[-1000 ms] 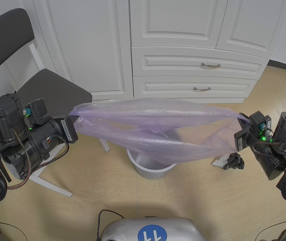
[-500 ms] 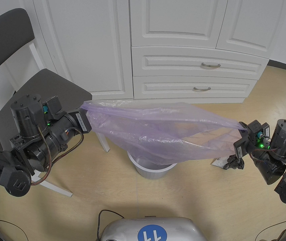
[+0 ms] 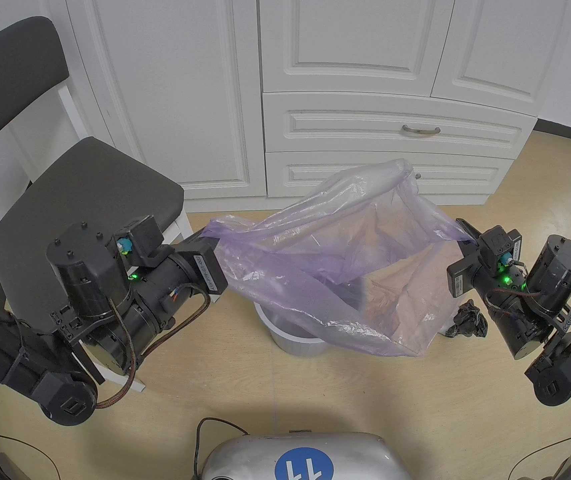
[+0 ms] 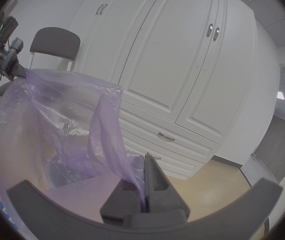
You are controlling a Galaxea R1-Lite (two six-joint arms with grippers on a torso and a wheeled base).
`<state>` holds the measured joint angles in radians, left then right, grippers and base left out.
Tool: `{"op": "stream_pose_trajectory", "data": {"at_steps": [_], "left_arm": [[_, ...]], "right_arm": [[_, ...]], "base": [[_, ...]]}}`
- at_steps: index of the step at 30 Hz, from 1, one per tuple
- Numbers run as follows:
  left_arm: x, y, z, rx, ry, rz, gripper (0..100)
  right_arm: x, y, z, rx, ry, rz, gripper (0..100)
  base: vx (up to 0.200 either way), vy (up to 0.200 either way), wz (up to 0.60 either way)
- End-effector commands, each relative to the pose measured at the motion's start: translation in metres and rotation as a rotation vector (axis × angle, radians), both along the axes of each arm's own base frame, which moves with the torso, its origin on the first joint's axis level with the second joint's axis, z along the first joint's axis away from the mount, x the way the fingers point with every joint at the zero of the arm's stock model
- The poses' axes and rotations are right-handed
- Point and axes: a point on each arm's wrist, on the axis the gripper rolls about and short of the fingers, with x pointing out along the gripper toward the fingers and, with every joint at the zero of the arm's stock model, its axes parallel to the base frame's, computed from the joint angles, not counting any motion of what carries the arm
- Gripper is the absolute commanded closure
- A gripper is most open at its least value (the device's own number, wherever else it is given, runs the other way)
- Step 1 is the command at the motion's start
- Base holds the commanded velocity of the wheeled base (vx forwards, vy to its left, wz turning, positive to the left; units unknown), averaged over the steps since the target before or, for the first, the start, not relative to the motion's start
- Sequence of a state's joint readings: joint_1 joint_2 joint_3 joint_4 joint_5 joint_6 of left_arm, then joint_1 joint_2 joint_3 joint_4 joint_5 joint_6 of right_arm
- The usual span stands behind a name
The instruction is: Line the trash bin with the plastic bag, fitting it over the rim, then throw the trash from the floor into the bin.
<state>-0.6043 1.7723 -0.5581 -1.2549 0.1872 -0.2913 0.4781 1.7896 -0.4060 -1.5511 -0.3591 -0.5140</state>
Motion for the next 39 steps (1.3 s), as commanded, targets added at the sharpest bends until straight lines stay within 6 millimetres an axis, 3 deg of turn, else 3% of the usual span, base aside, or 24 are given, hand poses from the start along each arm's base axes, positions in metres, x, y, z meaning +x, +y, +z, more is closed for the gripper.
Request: {"op": "stream_pose_trajectory", "data": {"at_steps": [1, 5, 16, 28, 36, 39], "left_arm": [[0.01, 0.004, -0.008, 0.013, 0.02, 0.03, 100], [0.027, 0.02, -0.005, 0.0, 0.004, 0.102, 100], [0.048, 0.034, -0.001, -0.014, -0.018, 0.181, 100], [0.068, 0.035, -0.025, -0.023, -0.066, 0.205, 100], [0.072, 0.034, -0.044, 0.015, -0.017, 0.203, 100], [0.067, 0.036, -0.062, 0.085, 0.039, 0.195, 100]], "right_arm": [[0.004, -0.002, -0.006, -0.01, 0.01, -0.025, 100], [0.008, -0.014, -0.009, -0.058, 0.02, -0.092, 100], [0.01, -0.016, -0.009, -0.066, 0.03, -0.19, 100], [0.011, -0.018, -0.012, -0.072, 0.034, -0.185, 100], [0.01, -0.018, -0.029, -0.122, 0.102, -0.159, 100], [0.011, -0.017, -0.043, -0.174, 0.148, -0.156, 100]], "base": [[0.0, 0.0, 0.0], [0.0, 0.0, 0.0], [0.0, 0.0, 0.0], [0.0, 0.0, 0.0], [0.0, 0.0, 0.0], [0.0, 0.0, 0.0]]}}
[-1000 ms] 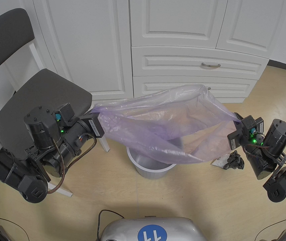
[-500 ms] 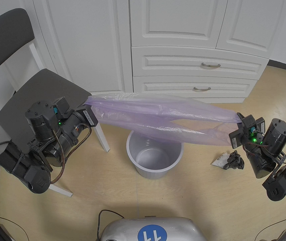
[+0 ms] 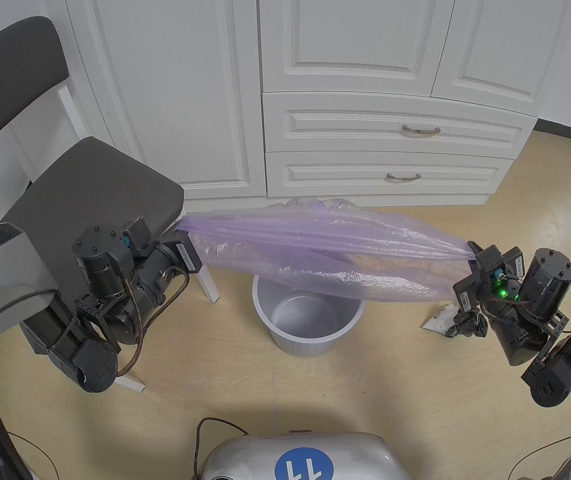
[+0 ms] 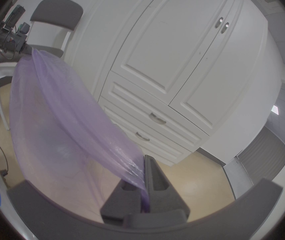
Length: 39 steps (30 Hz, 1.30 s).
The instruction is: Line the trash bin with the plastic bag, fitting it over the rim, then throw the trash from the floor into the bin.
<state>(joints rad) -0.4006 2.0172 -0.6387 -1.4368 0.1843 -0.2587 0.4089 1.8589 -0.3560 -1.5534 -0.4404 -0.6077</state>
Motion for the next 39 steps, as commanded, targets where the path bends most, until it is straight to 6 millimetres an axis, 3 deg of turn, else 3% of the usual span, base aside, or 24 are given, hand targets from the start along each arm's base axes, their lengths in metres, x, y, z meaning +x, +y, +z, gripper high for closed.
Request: {"op": "stream_pose_trajectory", "data": {"at_steps": [1, 8, 13, 28, 30, 34, 39], "left_arm": [[-0.007, 0.003, -0.026, 0.093, 0.09, -0.015, 100], [-0.029, 0.011, -0.062, 0.269, 0.218, -0.14, 100], [-0.019, 0.019, -0.079, 0.28, 0.257, -0.132, 100], [-0.004, 0.019, -0.077, 0.245, 0.167, -0.11, 100], [-0.005, 0.018, -0.077, 0.246, 0.169, -0.113, 100], [-0.01, 0.018, -0.078, 0.248, 0.18, -0.146, 100], [-0.016, 0.021, -0.074, 0.244, 0.175, -0.214, 100]], "right_arm": [[0.001, 0.001, -0.017, -0.046, 0.057, 0.002, 100], [-0.003, -0.004, -0.04, -0.136, 0.156, -0.005, 100], [0.002, -0.003, -0.051, -0.166, 0.192, -0.009, 100], [0.007, -0.003, -0.048, -0.153, 0.17, 0.024, 100], [0.006, -0.003, -0.049, -0.153, 0.178, 0.063, 100], [0.002, -0.005, -0.052, -0.173, 0.189, 0.299, 100], [0.01, -0.013, -0.048, -0.17, 0.166, 0.265, 100]], "base": [[0.0, 0.0, 0.0], [0.0, 0.0, 0.0], [0.0, 0.0, 0.0], [0.0, 0.0, 0.0], [0.0, 0.0, 0.0], [0.0, 0.0, 0.0], [0.0, 0.0, 0.0]]}}
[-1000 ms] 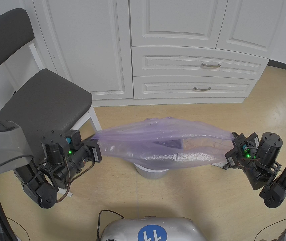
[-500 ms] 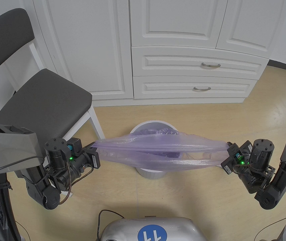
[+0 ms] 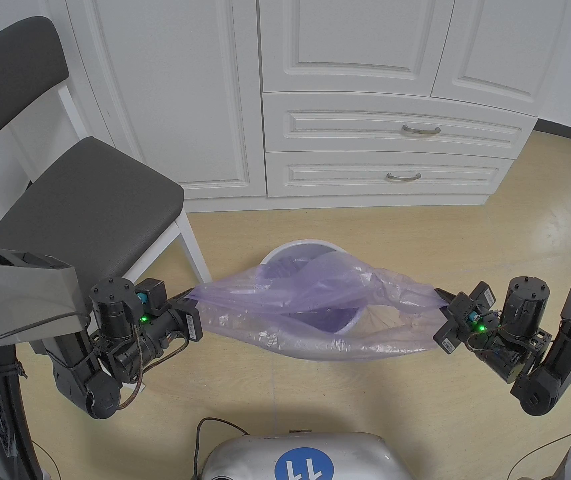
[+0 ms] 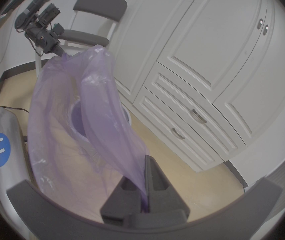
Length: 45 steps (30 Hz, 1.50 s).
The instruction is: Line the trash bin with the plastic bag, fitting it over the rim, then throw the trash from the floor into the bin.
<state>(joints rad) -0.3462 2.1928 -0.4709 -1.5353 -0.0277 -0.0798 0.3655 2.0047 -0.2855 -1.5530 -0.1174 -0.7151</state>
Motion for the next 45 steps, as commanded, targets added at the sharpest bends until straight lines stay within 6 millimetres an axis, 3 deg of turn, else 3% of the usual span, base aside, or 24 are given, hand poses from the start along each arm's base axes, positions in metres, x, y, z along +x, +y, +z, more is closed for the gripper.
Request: {"op": "stream_pose_trajectory", "data": {"at_steps": [1, 10, 16, 22, 33, 41, 45], "left_arm": [[-0.007, 0.003, 0.005, -0.008, 0.002, -0.044, 100], [0.025, 0.0, 0.018, -0.044, -0.108, -0.037, 100], [0.036, -0.022, 0.018, -0.065, -0.149, -0.152, 100], [0.026, -0.046, 0.021, -0.074, -0.157, -0.23, 100], [0.002, -0.087, 0.026, -0.096, -0.161, -0.347, 100], [-0.004, -0.095, 0.02, -0.092, -0.139, -0.371, 100], [-0.003, -0.094, 0.016, -0.09, -0.126, -0.37, 100]], "right_arm": [[0.006, -0.009, 0.004, 0.003, -0.029, -0.018, 100], [0.053, -0.014, 0.004, 0.039, -0.112, -0.072, 100], [0.074, -0.002, -0.007, 0.051, -0.124, -0.028, 100], [0.073, 0.018, -0.015, 0.068, -0.104, 0.1, 100], [0.054, 0.052, -0.007, 0.16, -0.081, 0.221, 100], [0.025, 0.099, 0.018, 0.49, -0.032, 0.233, 100], [0.042, 0.113, 0.029, 0.631, -0.011, 0.17, 100]], "base": [[0.0, 0.0, 0.0], [0.0, 0.0, 0.0], [0.0, 0.0, 0.0], [0.0, 0.0, 0.0], [0.0, 0.0, 0.0], [0.0, 0.0, 0.0], [0.0, 0.0, 0.0]]}}
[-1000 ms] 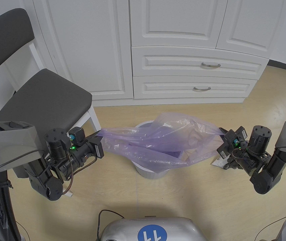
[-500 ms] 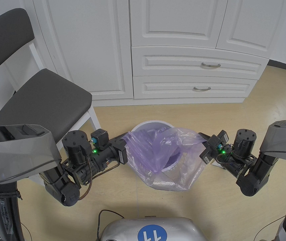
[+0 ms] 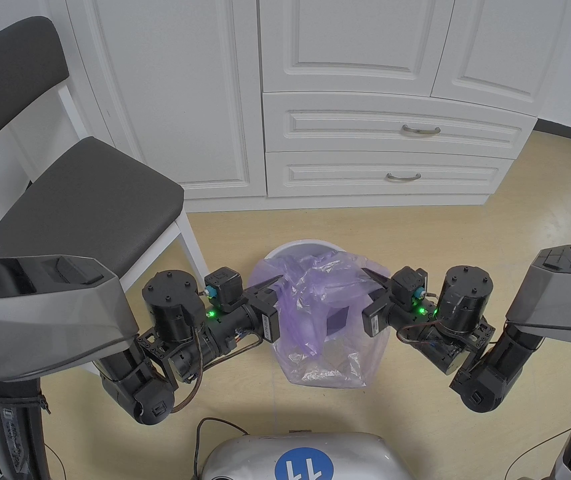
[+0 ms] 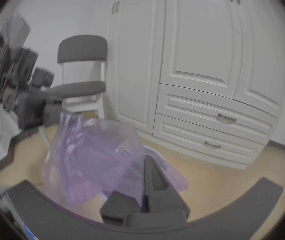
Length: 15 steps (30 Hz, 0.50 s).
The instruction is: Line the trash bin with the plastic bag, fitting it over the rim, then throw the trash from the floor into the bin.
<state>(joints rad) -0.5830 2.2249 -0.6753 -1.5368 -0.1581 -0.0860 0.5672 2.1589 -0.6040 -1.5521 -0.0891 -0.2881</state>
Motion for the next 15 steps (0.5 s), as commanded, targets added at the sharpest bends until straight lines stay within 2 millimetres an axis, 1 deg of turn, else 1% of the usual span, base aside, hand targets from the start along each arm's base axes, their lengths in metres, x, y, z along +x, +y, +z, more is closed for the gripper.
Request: {"op": "stream_pose_trajectory", "data": {"at_steps": [1, 2, 3, 4, 6, 9, 12, 15], "left_arm": [[-0.001, -0.001, -0.006, 0.009, 0.02, -0.004, 100], [-0.002, 0.0, -0.006, 0.009, 0.022, -0.004, 100], [-0.002, 0.0, -0.006, 0.009, 0.022, -0.004, 100], [-0.004, 0.0, -0.008, 0.015, 0.031, -0.007, 100], [-0.006, -0.002, -0.009, 0.018, 0.035, -0.014, 100], [-0.01, -0.01, -0.015, 0.025, 0.049, -0.039, 100], [-0.016, -0.025, -0.026, 0.022, 0.085, -0.079, 100], [-0.015, -0.033, -0.037, 0.026, 0.106, -0.085, 100]], "right_arm": [[0.006, 0.024, 0.024, 0.158, 0.0, -0.021, 100], [0.013, 0.027, 0.027, 0.21, 0.063, -0.038, 100], [0.014, 0.028, 0.027, 0.213, 0.068, -0.038, 100], [0.016, 0.031, 0.031, 0.257, 0.118, -0.042, 100], [0.016, 0.033, 0.036, 0.282, 0.148, -0.046, 100], [0.012, 0.04, 0.044, 0.317, 0.203, -0.045, 100], [0.007, 0.053, 0.052, 0.356, 0.274, -0.064, 100], [0.006, 0.064, 0.06, 0.408, 0.317, -0.09, 100]], "base": [[0.0, 0.0, 0.0], [0.0, 0.0, 0.0], [0.0, 0.0, 0.0], [0.0, 0.0, 0.0], [0.0, 0.0, 0.0], [0.0, 0.0, 0.0], [0.0, 0.0, 0.0], [0.0, 0.0, 0.0]]}}
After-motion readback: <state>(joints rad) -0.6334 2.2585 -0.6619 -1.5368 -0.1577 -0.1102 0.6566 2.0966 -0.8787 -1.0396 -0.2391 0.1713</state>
